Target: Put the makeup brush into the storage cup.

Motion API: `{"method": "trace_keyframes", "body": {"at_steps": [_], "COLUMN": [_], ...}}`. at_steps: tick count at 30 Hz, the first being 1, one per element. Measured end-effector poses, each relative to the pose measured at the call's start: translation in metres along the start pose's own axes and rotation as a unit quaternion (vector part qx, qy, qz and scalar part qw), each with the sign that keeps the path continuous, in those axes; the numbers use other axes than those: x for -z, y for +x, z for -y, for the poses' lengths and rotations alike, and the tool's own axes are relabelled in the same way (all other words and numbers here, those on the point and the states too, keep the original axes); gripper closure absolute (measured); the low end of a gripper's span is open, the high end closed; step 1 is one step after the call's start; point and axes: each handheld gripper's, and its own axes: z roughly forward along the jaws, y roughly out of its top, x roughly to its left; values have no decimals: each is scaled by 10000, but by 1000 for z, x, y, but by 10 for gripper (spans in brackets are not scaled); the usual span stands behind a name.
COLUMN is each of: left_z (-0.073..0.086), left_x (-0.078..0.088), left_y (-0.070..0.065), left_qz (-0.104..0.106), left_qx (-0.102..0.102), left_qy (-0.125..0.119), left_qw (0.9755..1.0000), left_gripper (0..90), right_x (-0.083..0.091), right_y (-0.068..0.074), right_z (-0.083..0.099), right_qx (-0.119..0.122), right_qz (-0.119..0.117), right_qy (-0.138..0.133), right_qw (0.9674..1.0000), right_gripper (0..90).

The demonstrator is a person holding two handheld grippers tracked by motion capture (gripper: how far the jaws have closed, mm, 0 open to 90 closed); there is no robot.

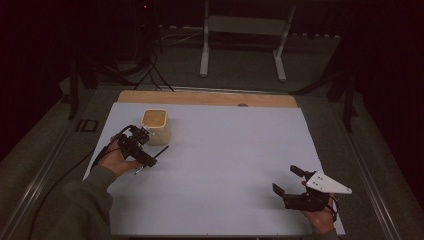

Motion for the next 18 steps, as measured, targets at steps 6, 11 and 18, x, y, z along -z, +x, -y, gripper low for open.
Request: {"method": "trace_keyframes", "body": {"at_steps": [6,11,18], "left_z": [-3,-1,1], "left_x": [-9,-18,-30], "left_y": [1,1,5], "left_qz": [15,57,26], "left_qx": [10,17,122], "left_qy": [122,258,416], "left_qw": [9999,9997,9991], "left_gripper": [67,69,107], "right_x": [0,0,0], "right_y": [0,0,0], "right_z": [0,0,0], "right_qx": [-3,-5,-4], "right_qz": [6,-4,-11], "right_qy": [5,2,2], "right_qw": [10000,10000,10000], "right_gripper": [94,94,94]}}
